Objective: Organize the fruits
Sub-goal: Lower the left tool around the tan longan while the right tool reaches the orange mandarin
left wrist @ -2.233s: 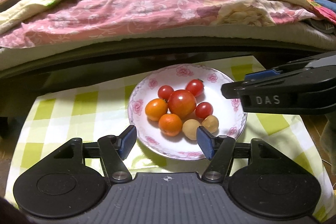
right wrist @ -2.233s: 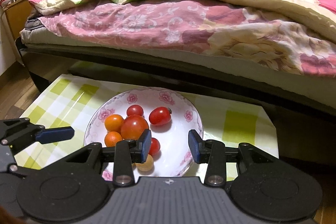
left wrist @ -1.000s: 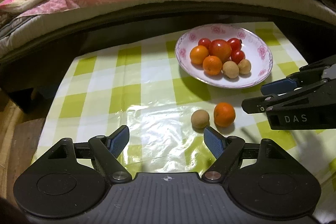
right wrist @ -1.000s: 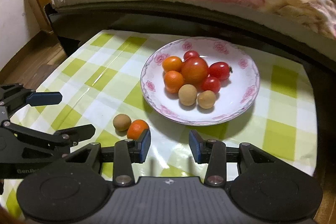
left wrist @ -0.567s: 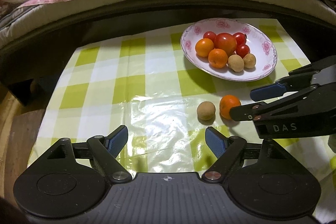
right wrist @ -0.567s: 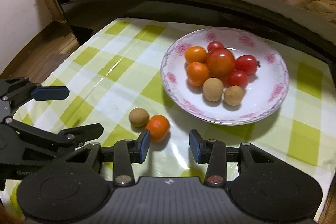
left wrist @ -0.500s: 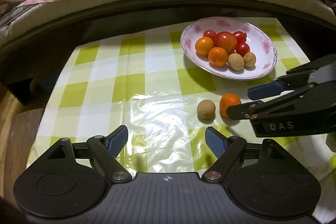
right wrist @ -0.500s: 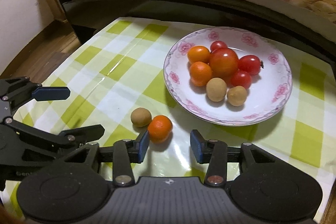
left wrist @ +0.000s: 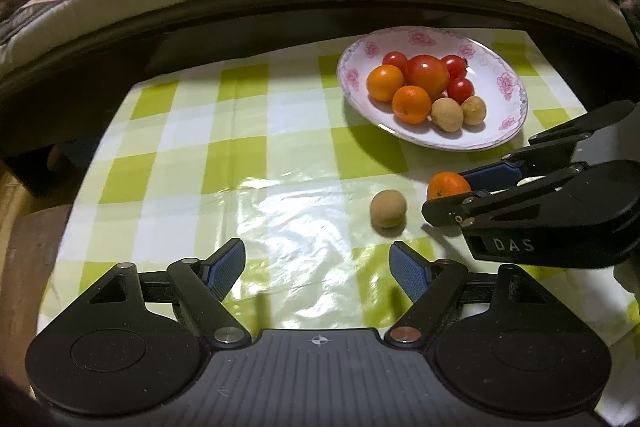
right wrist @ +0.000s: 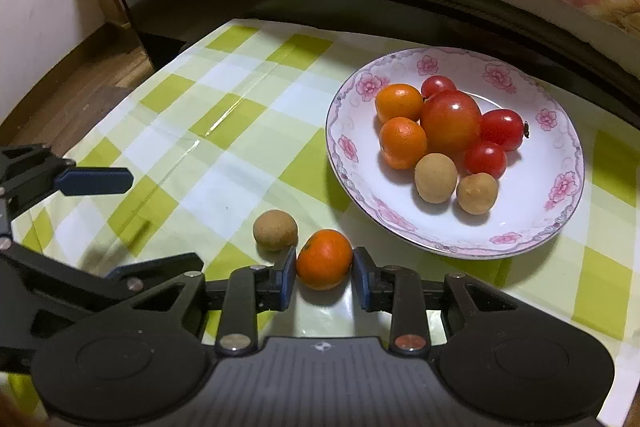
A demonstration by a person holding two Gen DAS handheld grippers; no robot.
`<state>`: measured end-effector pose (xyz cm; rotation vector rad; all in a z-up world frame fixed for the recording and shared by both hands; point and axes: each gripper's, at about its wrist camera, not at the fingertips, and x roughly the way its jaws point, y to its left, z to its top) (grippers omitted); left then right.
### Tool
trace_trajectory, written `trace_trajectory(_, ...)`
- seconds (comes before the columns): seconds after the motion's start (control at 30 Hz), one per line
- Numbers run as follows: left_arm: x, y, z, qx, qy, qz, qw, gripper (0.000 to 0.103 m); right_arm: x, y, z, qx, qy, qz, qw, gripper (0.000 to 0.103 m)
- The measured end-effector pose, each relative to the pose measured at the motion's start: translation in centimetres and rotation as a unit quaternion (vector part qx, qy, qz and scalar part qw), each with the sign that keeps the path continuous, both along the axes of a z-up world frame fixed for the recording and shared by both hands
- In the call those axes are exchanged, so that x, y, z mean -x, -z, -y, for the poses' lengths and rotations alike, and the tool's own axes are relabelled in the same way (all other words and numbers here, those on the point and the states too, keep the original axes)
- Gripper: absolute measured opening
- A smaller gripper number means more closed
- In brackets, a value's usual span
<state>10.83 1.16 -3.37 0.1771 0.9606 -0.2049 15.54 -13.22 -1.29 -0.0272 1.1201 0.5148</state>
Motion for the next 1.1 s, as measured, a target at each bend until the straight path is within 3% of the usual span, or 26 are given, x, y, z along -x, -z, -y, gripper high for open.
trace_trajectory(0.73, -3.0, 2.3, 3.8, 0.031, 0.038, -0.014, 0.9987, 0.057, 0.8, 0.0, 5.3, 0.011, 0.045, -0.017, 0.999, 0.033)
trace_trajectory(1.1, -3.2, 2.5, 3.9, 0.038, 0.034, -0.021, 0.9985, 0.033, 1.0, -0.1, 5.5, 0.012, 0.046, -0.019, 0.999, 0.033)
